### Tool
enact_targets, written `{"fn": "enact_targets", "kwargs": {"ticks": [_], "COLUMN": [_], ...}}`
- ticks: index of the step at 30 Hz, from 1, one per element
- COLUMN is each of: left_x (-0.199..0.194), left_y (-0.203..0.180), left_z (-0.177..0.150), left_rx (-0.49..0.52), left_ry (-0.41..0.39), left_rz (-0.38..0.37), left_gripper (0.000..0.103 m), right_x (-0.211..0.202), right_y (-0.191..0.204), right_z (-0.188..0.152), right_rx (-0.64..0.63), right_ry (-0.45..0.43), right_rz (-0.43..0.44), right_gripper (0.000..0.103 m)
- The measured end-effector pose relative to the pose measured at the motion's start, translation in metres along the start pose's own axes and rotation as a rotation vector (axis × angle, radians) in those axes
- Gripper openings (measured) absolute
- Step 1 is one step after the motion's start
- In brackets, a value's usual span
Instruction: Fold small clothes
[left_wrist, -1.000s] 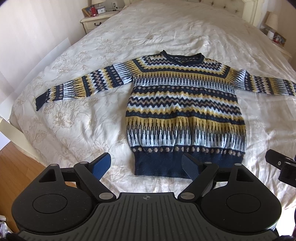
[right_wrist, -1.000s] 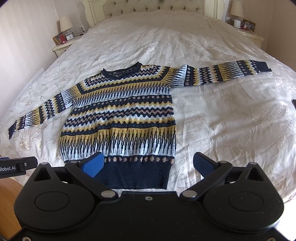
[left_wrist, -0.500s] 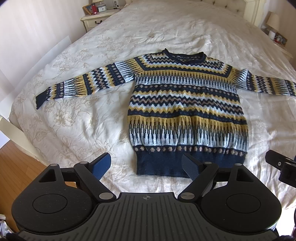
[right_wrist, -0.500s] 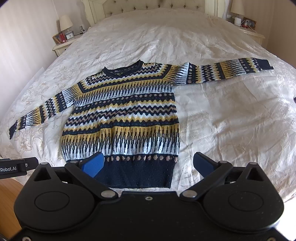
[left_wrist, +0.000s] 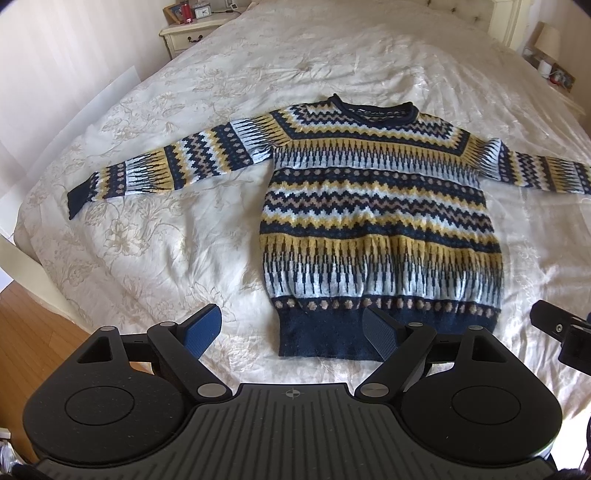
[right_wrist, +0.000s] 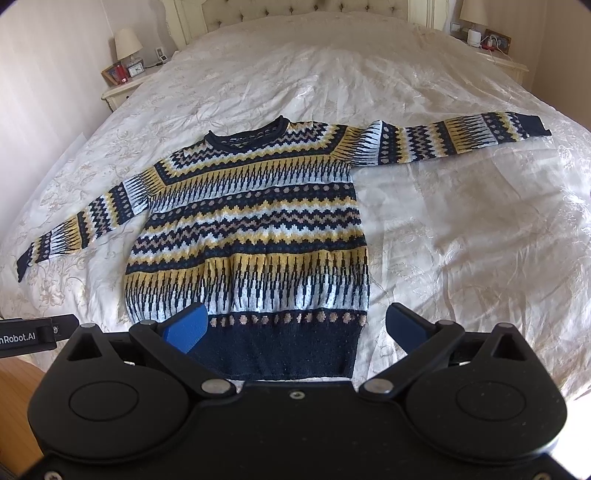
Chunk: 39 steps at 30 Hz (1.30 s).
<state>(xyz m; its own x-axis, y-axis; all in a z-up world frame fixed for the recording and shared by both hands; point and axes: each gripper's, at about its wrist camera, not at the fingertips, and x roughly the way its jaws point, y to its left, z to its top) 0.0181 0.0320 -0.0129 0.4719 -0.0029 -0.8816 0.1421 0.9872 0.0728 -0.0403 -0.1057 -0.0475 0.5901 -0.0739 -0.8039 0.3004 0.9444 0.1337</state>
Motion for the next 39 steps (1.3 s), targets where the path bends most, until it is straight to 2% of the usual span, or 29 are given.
{"fn": "enact_targets", "kwargs": {"ticks": [11, 16, 22, 28, 31, 34, 39], "left_x": [0.018, 0.025, 0.033, 0.041, 0.044, 0.047, 0.053], "left_y": [0.021, 0.030, 0.027, 0.013, 0.008, -0.001, -0.024], "left_z": [0.038, 0.063, 0.092, 0.104, 0.106, 0.108, 0.113], "left_rx": [0.009, 0.005, 0.048, 0.113, 0.107, 0.088, 0.044], "left_ry": [-0.010, -0.058, -0.114, -0.134, -0.138, -0.126, -0.093], "left_rz": [-0.012, -0.029, -0.043, -0.054, -0.066, -0.079, -0.044], "left_gripper": [0.084, 0.084, 0.083, 0.083, 0.083, 0.083, 0.083], "right_x": [0.024, 0.035, 0.042, 0.046, 0.050, 0.056, 0.075], "right_y": [0.019, 0.025, 0.020, -0.004, -0.019, -0.041, -0.089], "right_z": [0.025, 0.046, 0.065, 0.080, 0.089, 0.099, 0.122], "right_rx": [0.056, 0.096, 0.167, 0.212, 0.183, 0.155, 0.126], "right_ry": [0.021, -0.001, -0.054, -0.103, -0.114, -0.117, -0.093], "right_rz": [0.030, 0.048, 0.059, 0.043, -0.005, -0.012, -0.027], "right_gripper": [0.102, 0.102, 0.102, 0.102, 0.102, 0.102, 0.102]}}
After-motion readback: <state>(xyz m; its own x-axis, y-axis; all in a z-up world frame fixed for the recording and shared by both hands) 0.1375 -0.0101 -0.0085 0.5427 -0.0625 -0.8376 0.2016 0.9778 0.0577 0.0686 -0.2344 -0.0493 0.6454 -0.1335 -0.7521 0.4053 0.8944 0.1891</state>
